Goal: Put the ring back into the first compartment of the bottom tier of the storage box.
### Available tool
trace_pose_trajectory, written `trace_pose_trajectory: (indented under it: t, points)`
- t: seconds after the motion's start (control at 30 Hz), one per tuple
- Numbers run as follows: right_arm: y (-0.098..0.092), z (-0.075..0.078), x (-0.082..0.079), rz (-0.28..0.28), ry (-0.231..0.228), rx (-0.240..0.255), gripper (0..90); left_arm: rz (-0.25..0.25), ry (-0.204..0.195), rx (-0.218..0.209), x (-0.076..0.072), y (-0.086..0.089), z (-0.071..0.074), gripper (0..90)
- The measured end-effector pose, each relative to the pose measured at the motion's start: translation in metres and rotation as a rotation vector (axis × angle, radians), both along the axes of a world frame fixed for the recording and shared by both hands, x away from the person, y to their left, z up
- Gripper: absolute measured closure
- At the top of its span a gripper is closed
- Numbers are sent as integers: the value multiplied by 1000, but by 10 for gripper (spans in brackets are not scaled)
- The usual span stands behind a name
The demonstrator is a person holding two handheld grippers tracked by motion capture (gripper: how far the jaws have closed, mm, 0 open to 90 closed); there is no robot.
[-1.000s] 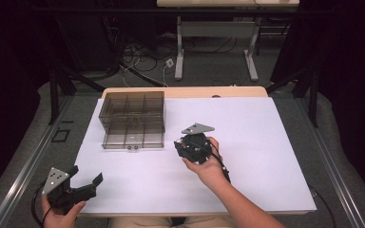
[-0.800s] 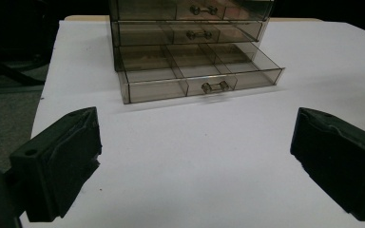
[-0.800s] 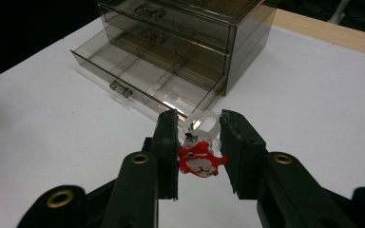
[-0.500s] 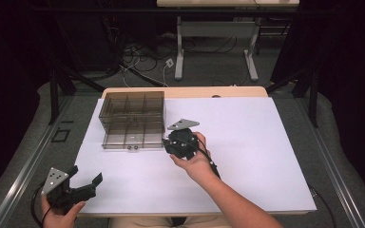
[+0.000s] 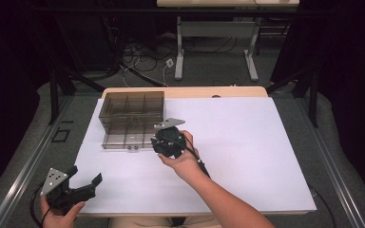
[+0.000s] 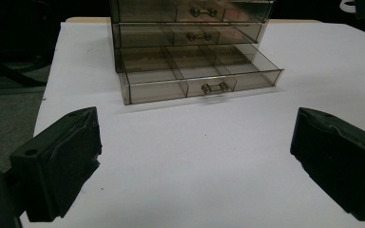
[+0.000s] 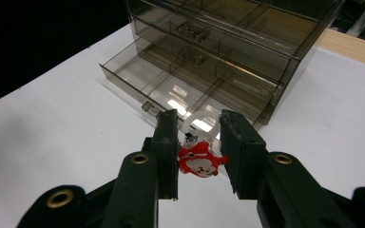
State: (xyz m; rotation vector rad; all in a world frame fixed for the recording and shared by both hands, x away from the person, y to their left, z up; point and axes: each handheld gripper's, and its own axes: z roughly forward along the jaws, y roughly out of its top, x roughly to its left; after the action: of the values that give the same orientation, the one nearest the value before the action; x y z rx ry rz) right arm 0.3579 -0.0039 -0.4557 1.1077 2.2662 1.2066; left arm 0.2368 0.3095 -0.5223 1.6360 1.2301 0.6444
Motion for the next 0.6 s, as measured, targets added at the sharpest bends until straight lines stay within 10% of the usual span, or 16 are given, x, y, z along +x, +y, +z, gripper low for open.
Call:
trace_pose_trajectory:
  t: [0.6]
  points:
    - [31, -7, 14, 14, 8, -15, 681, 15, -3, -5, -6, 5, 0, 34]
